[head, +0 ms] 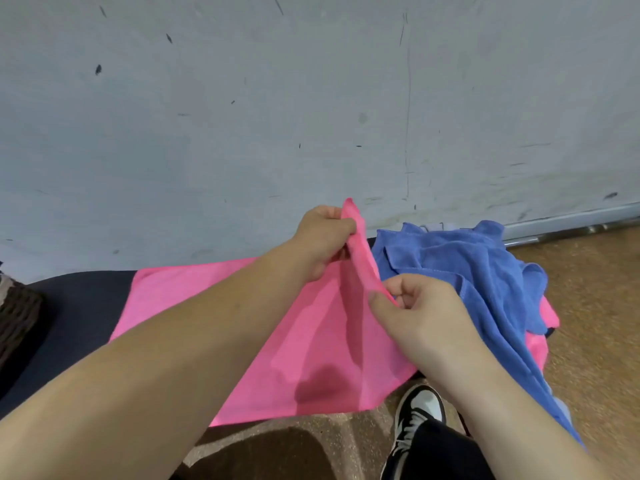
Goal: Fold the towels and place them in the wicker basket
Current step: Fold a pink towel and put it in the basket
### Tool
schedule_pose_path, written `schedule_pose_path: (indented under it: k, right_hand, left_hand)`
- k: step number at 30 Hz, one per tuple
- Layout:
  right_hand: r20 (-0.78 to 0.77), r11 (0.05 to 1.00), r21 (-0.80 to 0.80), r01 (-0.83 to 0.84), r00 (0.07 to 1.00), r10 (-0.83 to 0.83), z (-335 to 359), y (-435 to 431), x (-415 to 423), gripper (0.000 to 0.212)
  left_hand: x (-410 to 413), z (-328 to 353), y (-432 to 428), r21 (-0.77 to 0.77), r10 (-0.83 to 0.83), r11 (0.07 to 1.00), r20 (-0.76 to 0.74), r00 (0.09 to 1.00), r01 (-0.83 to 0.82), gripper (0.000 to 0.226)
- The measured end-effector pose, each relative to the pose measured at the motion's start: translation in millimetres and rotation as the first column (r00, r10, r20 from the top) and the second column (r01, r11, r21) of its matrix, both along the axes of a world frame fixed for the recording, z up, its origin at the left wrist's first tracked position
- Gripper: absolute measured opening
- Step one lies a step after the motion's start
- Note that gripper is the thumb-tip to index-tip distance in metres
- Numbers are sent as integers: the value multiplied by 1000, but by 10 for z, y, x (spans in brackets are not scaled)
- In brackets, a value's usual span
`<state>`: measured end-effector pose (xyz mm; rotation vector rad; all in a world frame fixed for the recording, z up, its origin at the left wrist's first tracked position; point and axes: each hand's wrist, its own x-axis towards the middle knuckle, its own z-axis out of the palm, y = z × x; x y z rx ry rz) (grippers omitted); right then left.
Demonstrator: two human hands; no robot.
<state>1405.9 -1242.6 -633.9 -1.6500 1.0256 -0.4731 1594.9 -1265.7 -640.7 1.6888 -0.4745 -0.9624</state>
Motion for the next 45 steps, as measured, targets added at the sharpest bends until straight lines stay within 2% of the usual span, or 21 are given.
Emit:
schedule_pose_path:
  k: [3, 7, 11, 14, 18, 21, 25, 29, 31, 33, 35, 37, 39, 43, 45]
  right_hand:
    - [17, 997, -42, -63, 998, 64, 10, 128, 157, 23]
    - [-13, 967, -127, -221, 975, 221, -35, 428, 518, 26]
    - [52, 949, -34, -313, 948, 315, -40, 820, 1026, 20]
    - [119, 930, 41, -364, 926, 357, -40, 1150, 1441, 17]
    - [114, 911, 26, -412, 906, 407, -170, 1507, 1946, 33]
    - [51, 893, -11, -450, 892, 450, -312, 1727, 2219, 27]
    - [41, 895, 28, -446, 895, 445, -438, 1923, 2438, 20]
    - [173, 918, 112, -379, 918, 358, -394, 2060, 2571, 16]
    - [191, 924, 114, -366, 920, 341, -396, 2126, 2633, 13]
    - [133, 906, 154, -395, 917, 377, -401, 2203, 2686, 9]
    - [103, 853, 289, -434, 900, 423, -388, 2260, 2714, 26]
    - [81, 816, 343, -466, 880, 469, -345, 2275, 2706, 29]
    - [55, 832, 285, -476, 875, 482, -306, 2243, 2653, 24]
    - [48, 864, 206, -459, 887, 460, -266, 2049, 2501, 16]
    - [8, 880, 72, -469, 883, 469, -305, 1929, 2407, 14]
  left_hand:
    - [188, 34, 207, 75, 49, 996, -17, 999, -48, 19]
    - [577, 120, 599, 153, 110, 981, 54, 992, -117, 23]
    - [1088, 181, 1146, 162, 218, 960, 78, 973, -228, 29]
    - [1494, 121, 1577, 140, 284, 944, 114, 952, -299, 26]
    - [2001, -114, 2073, 136, 349, 910, 253, 902, -390, 12]
    - [2254, -385, 2341, 142, 340, 900, 363, 867, -413, 17]
    - [2423, -644, 2525, 100, 336, 904, 437, 834, -416, 14]
    - [2588, -693, 2596, 45, 328, 917, 480, 814, -396, 16]
    - [2674, -664, 2630, 30, 327, 919, 498, 803, -393, 13]
    - [2742, -659, 2699, 97, 261, 926, 537, 802, -366, 8]
    - [2782, -695, 2800, 179, 217, 918, 521, 826, -354, 2]
    - [2770, -734, 2921, 224, 213, 908, 483, 850, -354, 9]
    - [2704, -718, 3052, 265, 198, 895, 484, 852, -359, 14]
    - [2470, -608, 3315, 322, 161, 881, 485, 860, -346, 8]
    - [2289, -572, 3454, 383, 91, 871, 492, 866, -309, 9]
